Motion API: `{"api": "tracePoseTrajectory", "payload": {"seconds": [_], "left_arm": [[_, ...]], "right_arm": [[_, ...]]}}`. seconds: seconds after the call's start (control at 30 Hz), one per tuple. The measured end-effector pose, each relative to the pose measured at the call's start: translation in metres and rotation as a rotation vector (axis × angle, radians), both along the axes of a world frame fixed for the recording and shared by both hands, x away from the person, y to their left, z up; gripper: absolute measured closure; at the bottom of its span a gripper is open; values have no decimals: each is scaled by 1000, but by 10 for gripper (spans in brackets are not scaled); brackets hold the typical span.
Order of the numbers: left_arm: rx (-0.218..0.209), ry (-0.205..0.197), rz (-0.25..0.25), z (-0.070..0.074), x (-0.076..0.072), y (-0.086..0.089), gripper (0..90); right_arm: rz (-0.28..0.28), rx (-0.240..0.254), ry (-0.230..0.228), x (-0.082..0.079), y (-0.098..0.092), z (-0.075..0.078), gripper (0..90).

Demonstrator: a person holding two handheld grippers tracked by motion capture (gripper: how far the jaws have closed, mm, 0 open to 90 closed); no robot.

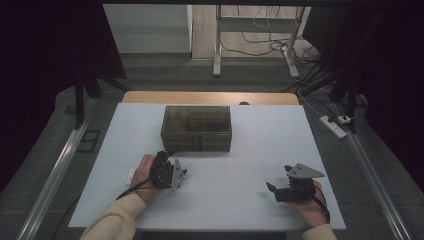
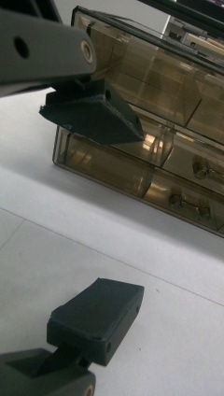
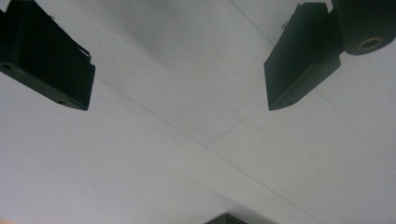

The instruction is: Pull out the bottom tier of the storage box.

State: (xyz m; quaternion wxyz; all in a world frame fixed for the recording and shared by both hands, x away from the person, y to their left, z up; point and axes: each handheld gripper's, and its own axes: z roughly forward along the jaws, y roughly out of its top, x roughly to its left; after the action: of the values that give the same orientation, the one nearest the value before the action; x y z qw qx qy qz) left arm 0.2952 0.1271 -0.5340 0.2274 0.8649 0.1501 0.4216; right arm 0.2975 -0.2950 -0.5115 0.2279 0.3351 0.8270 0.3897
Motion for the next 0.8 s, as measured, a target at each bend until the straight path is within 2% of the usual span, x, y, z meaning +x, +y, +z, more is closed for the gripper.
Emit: {"api": "tracePoseTrajectory", "payload": {"seconds": [0.03,0.53,0.7,0.8], "left_arm": [[-10,-2,0,-1,0,-1,224],[7,-5,-3,-1,4,-5,232],[-3,-11,-5,-1,5,-7,233],[9,-10,-6,-1,6,-8,235]], "right_arm": [[0,0,0,0,0,0,85],[-1,-2,2,0,0,0,85],[-2,0,2,0,1,0,85],[-2,0,2,0,1,0,85]]}}
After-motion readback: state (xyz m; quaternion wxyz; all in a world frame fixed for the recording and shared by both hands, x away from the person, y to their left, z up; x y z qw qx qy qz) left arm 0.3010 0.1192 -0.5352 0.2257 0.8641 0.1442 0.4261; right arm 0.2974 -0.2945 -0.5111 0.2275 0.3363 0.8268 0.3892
